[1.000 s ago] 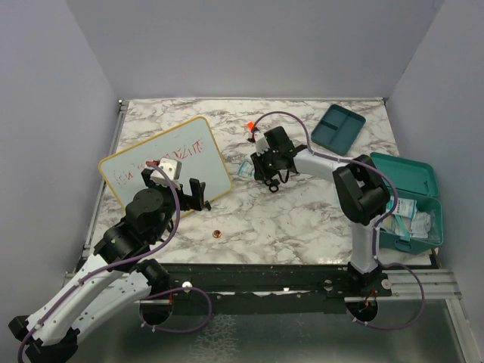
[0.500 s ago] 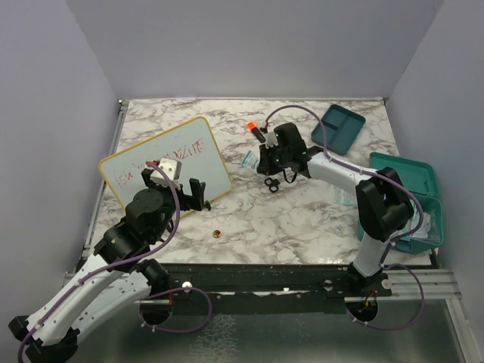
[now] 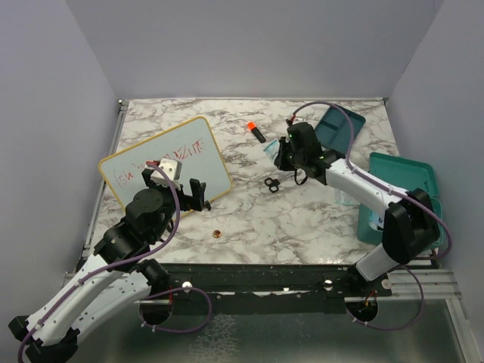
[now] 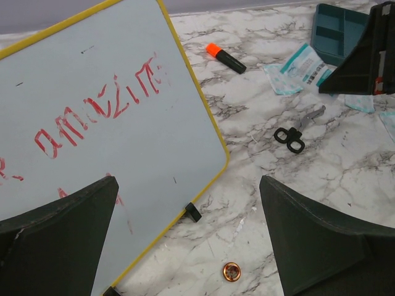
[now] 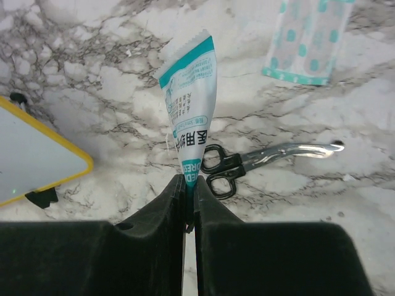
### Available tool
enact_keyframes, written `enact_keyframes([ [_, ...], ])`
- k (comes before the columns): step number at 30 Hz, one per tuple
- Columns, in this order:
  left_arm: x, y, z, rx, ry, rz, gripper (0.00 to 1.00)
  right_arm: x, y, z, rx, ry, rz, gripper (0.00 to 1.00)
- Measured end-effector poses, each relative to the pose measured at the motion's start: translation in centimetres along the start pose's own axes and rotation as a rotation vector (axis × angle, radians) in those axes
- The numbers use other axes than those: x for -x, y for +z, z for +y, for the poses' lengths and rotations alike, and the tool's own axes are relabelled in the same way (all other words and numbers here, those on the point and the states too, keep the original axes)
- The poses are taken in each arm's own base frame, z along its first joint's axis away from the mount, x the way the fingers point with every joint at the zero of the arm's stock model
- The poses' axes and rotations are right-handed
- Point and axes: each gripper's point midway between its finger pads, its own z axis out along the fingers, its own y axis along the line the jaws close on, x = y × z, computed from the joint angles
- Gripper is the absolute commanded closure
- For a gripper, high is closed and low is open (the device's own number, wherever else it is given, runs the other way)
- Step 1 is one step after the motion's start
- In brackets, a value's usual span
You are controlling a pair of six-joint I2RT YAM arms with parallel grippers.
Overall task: Organize the medicine kit
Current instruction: Place the medical item at the medicine box.
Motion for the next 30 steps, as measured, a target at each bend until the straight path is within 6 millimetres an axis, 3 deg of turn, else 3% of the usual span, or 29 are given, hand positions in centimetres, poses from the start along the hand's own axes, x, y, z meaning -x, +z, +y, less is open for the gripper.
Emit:
enact_keyframes([
  [6,-0.1,0.0,-0.4,-0.025,-0.001,0.004,0.01,3.6,-5.1,-3.3,-0.135,0.086,-0.147,0.88],
  [13,0.3,-0.5,-0.9,-0.062,-0.010,-0.012,0.01,5.5,-11.7,-10.6,-0.348,0.225,-0.257,0.87],
  [22,0.5,-0.7,-1.3,-0.090,-0.014,-0.018,0.01,4.2,-19.9,-17.5,-0.634,0.348,-0.340,0.87],
  [30,1.2,-1.6,-1.9,-0.139,-0.037,-0.048,0.01,0.4,-23.4,-21.2,-0.812,0.484,-0.353,0.86],
])
